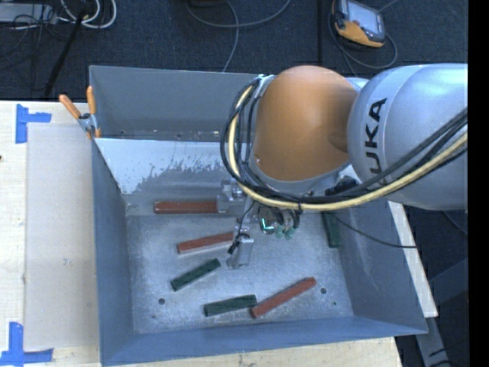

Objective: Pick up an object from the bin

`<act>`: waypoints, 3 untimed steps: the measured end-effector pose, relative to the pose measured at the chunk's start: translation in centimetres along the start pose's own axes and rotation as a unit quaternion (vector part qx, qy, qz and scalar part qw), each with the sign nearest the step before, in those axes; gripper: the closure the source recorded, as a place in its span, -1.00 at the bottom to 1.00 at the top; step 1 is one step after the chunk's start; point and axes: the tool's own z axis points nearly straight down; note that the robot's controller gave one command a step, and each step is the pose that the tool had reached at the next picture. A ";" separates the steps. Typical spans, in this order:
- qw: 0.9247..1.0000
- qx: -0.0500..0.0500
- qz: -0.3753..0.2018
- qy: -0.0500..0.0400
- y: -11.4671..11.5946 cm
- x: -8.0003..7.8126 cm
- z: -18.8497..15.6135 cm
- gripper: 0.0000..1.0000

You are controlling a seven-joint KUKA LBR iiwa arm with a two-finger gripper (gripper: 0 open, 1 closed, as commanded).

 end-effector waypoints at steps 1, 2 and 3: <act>0.999 0.000 -0.047 0.001 3.6 3.2 15.6 -1.00; 0.999 0.000 -0.034 -0.001 0.9 3.4 17.7 -1.00; 0.967 0.000 -0.256 -0.006 0.2 3.2 11.6 -1.00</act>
Offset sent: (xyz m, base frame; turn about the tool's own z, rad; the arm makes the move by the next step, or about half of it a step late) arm -0.0299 0.0357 -0.1505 -0.0910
